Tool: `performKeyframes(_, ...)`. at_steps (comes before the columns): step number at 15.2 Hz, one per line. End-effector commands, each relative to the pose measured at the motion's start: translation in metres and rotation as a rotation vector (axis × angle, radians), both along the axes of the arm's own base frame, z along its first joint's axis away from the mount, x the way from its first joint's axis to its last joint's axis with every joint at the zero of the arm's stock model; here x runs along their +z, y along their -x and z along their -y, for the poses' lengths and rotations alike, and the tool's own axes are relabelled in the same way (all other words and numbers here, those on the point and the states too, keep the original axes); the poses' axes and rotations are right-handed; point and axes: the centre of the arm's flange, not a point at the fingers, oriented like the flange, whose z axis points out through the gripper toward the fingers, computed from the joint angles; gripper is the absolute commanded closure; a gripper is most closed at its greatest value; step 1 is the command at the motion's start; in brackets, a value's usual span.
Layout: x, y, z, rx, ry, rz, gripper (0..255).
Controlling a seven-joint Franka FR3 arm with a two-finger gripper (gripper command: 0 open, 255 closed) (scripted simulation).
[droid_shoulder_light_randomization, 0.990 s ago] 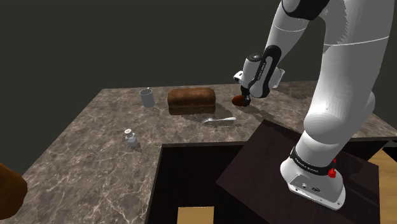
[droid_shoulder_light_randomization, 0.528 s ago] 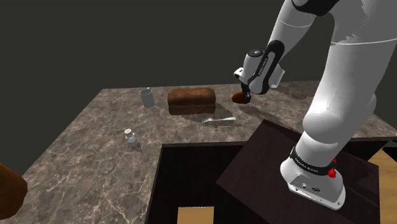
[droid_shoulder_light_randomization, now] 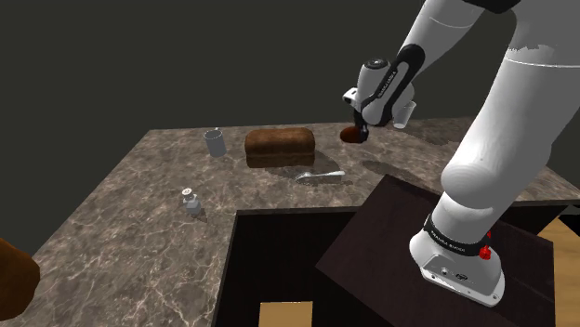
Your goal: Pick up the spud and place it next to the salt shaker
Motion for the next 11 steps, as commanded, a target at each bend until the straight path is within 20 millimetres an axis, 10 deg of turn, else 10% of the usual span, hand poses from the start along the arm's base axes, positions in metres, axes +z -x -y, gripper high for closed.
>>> performKeyframes(1, 0.010, 0.000, 0.000, 0.000, 0.000, 0.000, 255)
performKeyframes(11, 0.063, 0.000, 0.000, 0.000, 0.000, 0.000, 255)
